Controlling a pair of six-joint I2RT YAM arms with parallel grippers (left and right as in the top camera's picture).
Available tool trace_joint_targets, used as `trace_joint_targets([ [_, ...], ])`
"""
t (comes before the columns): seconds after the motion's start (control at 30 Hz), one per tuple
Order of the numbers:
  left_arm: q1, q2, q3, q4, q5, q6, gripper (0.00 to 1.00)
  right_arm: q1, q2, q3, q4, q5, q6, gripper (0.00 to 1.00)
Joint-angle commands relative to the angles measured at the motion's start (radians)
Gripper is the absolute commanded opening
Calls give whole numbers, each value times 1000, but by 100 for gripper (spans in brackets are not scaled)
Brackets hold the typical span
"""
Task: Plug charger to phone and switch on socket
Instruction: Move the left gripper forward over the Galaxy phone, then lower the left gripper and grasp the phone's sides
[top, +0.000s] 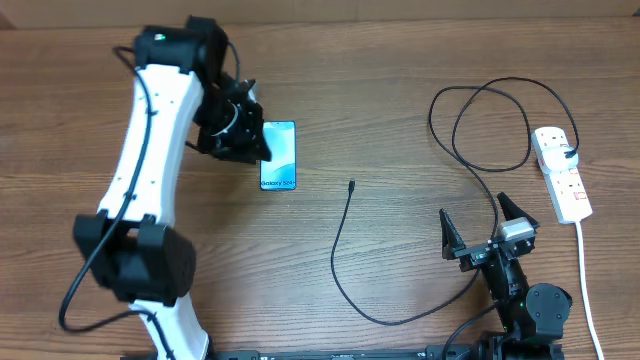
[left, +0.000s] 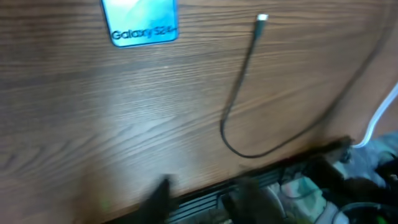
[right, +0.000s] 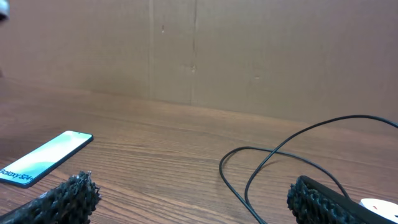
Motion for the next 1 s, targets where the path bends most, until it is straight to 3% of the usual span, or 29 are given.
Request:
trace_joint_targets([
  [0.0,-30,55,-5,11,-105,-50,61,0,-11,-10,5,-8,-1,100],
  [0.13,-53,111,-5,47,-126,-58,100,0,-11,-10,5,-8,-1,100],
  [0.4,-77,236,-5,195,-138,-93,100,0,-11,-10,5,-8,-1,100],
  [0.57,-94,313,-5,253,-229,-183,100,0,-11,-10,5,-8,-1,100],
  [0.97,-109,358,-6,355,-390,-231,100,0,-11,-10,5,-8,0,100],
])
